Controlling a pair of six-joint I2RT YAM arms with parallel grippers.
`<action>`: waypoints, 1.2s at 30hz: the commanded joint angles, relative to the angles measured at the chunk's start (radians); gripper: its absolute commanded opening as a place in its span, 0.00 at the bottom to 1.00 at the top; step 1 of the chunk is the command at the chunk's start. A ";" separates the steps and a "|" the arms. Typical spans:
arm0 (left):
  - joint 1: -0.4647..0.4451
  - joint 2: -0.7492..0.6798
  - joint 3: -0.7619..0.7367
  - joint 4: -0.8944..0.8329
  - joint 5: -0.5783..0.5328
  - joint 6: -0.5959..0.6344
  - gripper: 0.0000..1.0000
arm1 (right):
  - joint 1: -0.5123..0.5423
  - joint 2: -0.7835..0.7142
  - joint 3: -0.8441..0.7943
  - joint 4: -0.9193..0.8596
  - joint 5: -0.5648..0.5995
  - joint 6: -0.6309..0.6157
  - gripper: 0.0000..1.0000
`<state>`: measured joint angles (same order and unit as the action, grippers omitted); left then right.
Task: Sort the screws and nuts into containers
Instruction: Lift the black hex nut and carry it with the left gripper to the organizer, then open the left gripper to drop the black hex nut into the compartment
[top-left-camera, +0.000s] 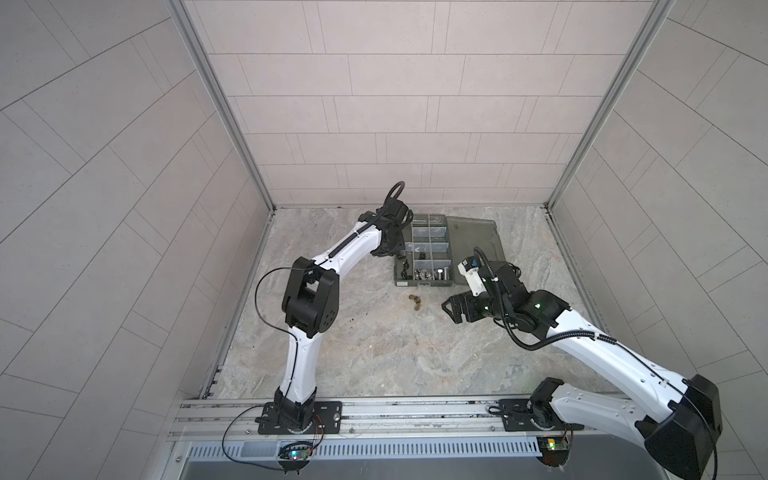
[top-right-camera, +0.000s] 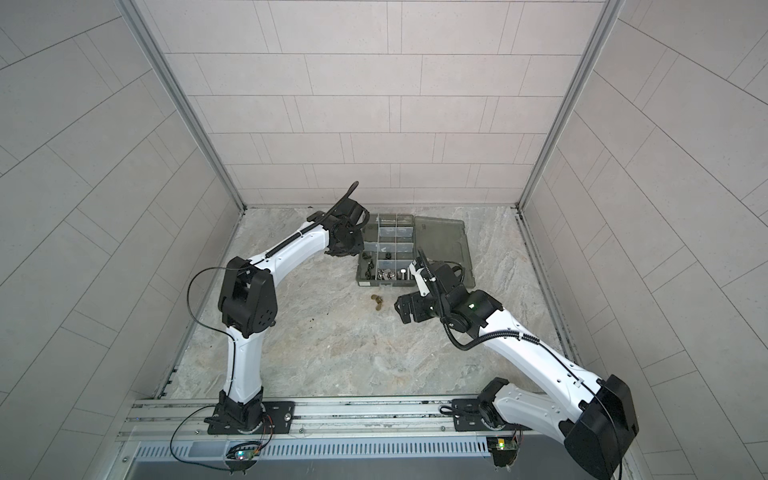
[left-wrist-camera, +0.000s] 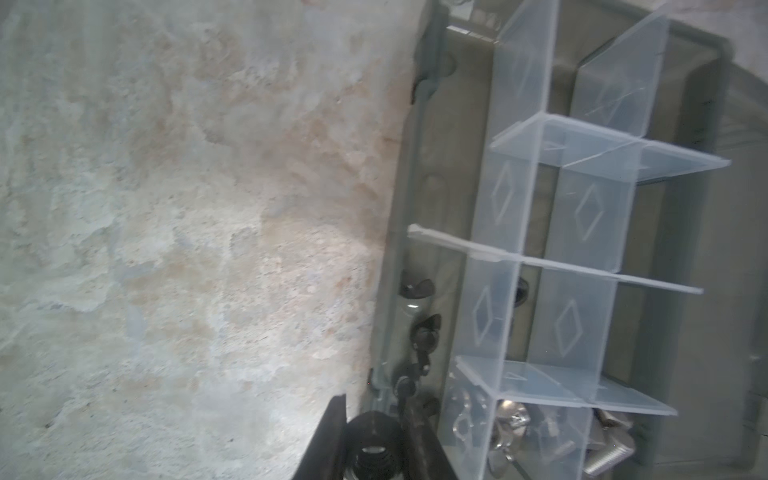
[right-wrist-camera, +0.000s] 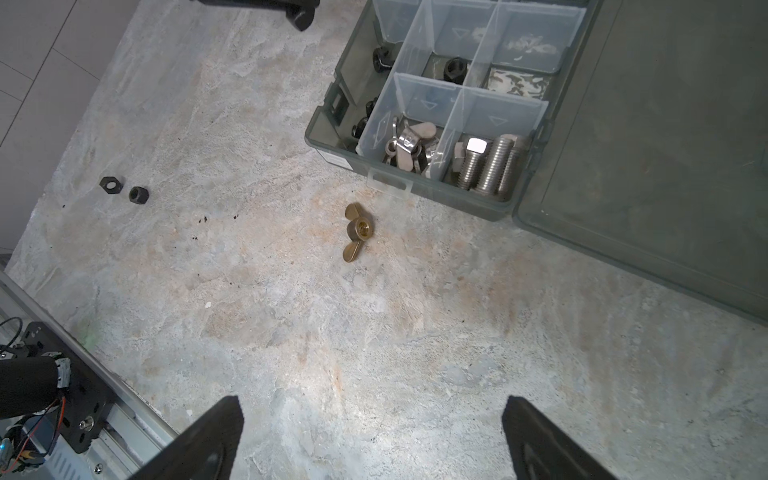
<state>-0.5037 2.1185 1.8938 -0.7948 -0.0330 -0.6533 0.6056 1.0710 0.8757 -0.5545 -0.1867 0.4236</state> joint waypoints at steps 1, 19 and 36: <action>-0.021 0.052 0.116 -0.053 0.013 0.015 0.21 | -0.019 -0.027 -0.010 -0.031 -0.011 -0.014 0.99; -0.086 0.301 0.413 -0.034 0.100 -0.023 0.22 | -0.118 -0.052 -0.017 -0.077 -0.042 -0.049 0.99; -0.093 0.294 0.445 -0.017 0.145 0.001 0.55 | -0.144 -0.043 -0.011 -0.087 -0.054 -0.064 0.99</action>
<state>-0.5915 2.4317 2.3135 -0.8055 0.1040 -0.6724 0.4656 1.0363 0.8726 -0.6228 -0.2371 0.3729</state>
